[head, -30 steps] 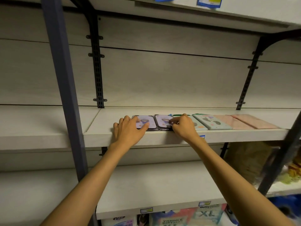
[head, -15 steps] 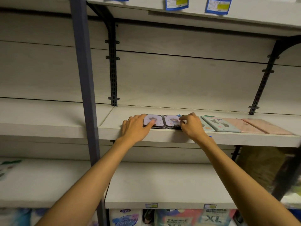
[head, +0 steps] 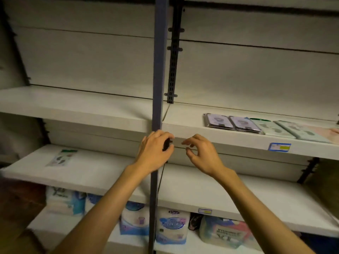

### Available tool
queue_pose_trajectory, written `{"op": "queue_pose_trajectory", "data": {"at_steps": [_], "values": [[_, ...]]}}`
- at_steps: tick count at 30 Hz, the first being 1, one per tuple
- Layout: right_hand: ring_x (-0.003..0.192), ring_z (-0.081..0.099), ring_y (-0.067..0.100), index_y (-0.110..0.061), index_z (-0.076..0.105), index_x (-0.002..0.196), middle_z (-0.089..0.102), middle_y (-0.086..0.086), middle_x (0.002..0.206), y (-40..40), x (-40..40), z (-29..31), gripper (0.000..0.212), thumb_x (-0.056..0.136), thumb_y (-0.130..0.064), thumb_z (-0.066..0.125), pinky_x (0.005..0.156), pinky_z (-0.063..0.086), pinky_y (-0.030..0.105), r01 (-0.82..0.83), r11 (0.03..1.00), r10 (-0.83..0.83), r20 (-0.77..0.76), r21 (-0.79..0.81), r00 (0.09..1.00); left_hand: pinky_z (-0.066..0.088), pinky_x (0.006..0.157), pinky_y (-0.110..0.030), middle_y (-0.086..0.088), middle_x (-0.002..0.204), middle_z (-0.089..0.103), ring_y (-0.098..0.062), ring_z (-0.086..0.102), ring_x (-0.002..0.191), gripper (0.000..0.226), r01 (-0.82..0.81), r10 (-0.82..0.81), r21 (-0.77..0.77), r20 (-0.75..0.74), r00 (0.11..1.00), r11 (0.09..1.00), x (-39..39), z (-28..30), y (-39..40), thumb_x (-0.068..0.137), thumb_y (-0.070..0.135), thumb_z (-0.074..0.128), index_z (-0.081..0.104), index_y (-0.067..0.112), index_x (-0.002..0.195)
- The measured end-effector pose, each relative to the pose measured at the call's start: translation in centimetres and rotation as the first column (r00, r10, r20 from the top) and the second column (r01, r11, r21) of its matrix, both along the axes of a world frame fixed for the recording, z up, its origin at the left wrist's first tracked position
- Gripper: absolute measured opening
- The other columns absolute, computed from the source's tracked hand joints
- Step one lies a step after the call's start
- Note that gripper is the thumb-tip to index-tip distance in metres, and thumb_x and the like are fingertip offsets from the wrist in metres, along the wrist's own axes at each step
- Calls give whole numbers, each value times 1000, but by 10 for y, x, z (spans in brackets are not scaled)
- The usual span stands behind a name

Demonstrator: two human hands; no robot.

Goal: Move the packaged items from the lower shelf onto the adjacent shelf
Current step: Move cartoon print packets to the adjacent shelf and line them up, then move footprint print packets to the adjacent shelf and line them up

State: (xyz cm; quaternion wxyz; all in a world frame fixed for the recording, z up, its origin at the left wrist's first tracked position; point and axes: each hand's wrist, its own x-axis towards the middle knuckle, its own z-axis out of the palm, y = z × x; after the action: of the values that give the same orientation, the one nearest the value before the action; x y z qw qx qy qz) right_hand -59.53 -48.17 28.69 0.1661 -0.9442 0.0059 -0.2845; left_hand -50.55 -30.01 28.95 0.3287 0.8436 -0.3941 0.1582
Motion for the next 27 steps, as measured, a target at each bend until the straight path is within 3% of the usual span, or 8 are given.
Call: {"op": "queue_pose_trajectory", "data": {"at_steps": [5, 15, 21, 27], "values": [[98, 60, 19, -24, 70, 110, 63, -2, 105, 86, 43, -42, 27, 86, -23, 56, 82, 52, 38, -33, 999, 32, -100, -6, 994, 45, 96, -38, 7, 121, 61, -15, 55, 111, 28, -25, 29, 105, -31, 999, 994, 38, -35, 101, 94, 34, 57, 62, 29, 121], [100, 60, 18, -26, 70, 113, 65, -4, 109, 259, 149, -101, 28, 87, -25, 59, 79, 49, 33, -24, 1000, 26, -224, 12, 974, 47, 91, -38, 4, 122, 61, -18, 57, 109, 27, -128, 169, 226, -173, 970, 966, 145, -102, 295, 91, 31, 57, 63, 29, 118], [91, 63, 18, -27, 71, 110, 65, -4, 102, 326, 202, -132, 28, 83, -23, 60, 77, 49, 31, 39, 995, -7, -326, 93, 945, 50, 86, -35, 2, 117, 62, -18, 60, 102, 26, -192, 272, 302, -247, 930, 934, 205, -130, 368, 90, 29, 59, 64, 29, 115], [90, 63, 18, -27, 70, 109, 66, -3, 101, 362, 267, -161, 27, 84, -23, 59, 76, 51, 32, 77, 988, -17, -401, 133, 916, 50, 89, -37, 1, 119, 66, -21, 61, 107, 24, -251, 378, 381, -305, 874, 890, 278, -164, 413, 89, 34, 58, 65, 30, 112]]}}
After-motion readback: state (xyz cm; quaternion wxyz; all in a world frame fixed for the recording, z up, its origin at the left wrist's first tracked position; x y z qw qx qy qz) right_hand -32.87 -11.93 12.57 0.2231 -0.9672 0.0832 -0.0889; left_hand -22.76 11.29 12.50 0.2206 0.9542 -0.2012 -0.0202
